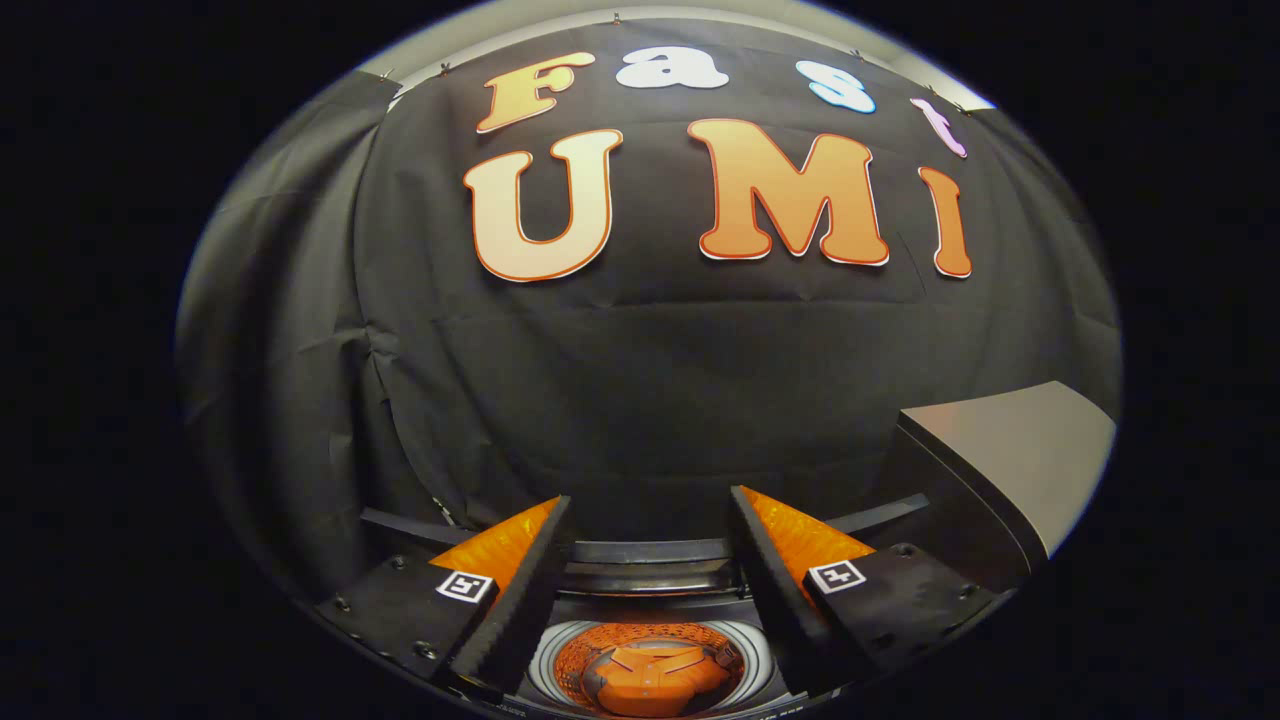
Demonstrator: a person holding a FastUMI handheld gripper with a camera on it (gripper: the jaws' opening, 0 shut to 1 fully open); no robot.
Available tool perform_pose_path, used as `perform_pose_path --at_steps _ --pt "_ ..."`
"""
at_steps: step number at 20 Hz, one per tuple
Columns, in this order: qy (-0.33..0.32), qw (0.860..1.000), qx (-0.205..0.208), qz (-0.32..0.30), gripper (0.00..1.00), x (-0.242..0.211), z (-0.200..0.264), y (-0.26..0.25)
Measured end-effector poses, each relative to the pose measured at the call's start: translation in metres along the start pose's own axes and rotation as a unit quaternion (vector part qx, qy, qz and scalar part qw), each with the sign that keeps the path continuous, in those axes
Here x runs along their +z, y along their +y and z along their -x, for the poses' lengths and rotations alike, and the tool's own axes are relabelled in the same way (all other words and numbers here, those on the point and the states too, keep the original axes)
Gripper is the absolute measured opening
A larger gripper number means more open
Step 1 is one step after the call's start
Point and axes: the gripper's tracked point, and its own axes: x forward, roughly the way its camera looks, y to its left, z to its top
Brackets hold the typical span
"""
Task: Put the clothes into the washing machine and then close the washing machine lid.
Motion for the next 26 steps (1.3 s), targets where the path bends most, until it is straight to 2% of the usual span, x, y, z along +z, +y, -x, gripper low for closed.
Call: perform_pose_path --at_steps 9,11,13,16,20,26 --pt "-0.024 1.0 -0.002 0.002 0.98 -0.034 0.025 0.001" --pt "0.042 0.999 -0.001 -0.005 0.98 -0.08 0.023 -0.007" --pt "0.059 0.997 0.008 -0.045 0.99 -0.114 0.015 -0.01" --pt "0.068 0.995 0.008 -0.069 0.98 -0.131 0.013 -0.016" --pt "0.061 0.997 0.018 -0.052 0.98 -0.118 0.025 -0.017" --pt "0.015 0.999 0.019 -0.032 0.98 -0.027 0.079 -0.029"
